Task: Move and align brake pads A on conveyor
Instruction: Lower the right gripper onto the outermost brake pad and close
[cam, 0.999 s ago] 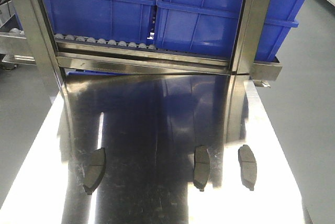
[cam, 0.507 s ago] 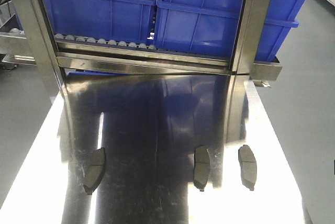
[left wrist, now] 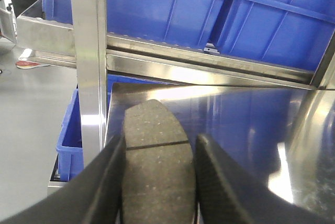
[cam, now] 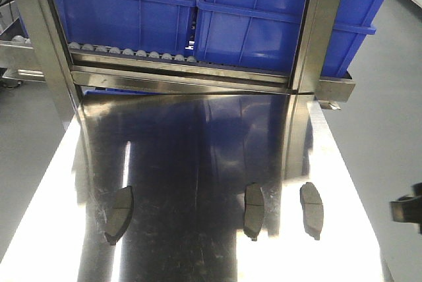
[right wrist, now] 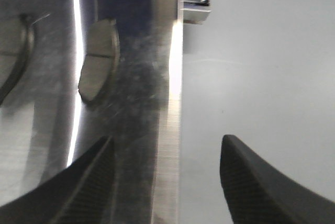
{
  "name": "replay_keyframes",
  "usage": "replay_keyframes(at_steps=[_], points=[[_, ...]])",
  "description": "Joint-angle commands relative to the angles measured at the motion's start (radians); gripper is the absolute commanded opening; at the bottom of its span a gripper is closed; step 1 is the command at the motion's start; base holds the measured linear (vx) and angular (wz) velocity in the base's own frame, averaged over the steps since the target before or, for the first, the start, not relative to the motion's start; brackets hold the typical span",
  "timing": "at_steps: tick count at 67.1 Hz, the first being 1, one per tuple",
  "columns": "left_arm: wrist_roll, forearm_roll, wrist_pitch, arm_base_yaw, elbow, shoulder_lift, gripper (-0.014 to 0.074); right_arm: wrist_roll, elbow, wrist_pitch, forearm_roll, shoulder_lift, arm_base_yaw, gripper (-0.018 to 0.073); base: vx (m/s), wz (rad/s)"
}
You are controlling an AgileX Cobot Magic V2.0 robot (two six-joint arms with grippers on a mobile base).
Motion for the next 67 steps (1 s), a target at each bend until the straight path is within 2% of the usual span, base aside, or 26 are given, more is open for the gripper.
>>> replay_keyframes(at_steps=[1, 12, 18, 33, 67], points=[[-0.009, -0.009, -0.093, 0.000, -0.030, 0.003, -0.0006, 0.050, -0.054, -0.029, -0.033, 0.066, 0.079, 0.0453, 0.00, 0.00], [-0.009, -0.009, -0.093, 0.000, -0.030, 0.003, -0.0006, 0.178, -0.151, -0.032, -0.032, 0.246, 0.179, 0.0453, 0.00, 0.00], [-0.009, -0.009, -0.093, 0.000, -0.030, 0.003, -0.0006, 0.213, -0.216, -0.011, -0.022, 0.358, 0.179, 0.0453, 0.00, 0.00], [-0.009, -0.009, -0.093, 0.000, -0.030, 0.003, -0.0006, 0.228, -0.335, 0.043, -0.014, 0.562, 0.175, 0.0453, 0.00, 0.00], [-0.009, -0.009, -0.093, 0.000, -0.030, 0.003, -0.0006, 0.299, -0.484, 0.068, -0.016, 0.807, 0.175, 0.0453, 0.00, 0.00]])
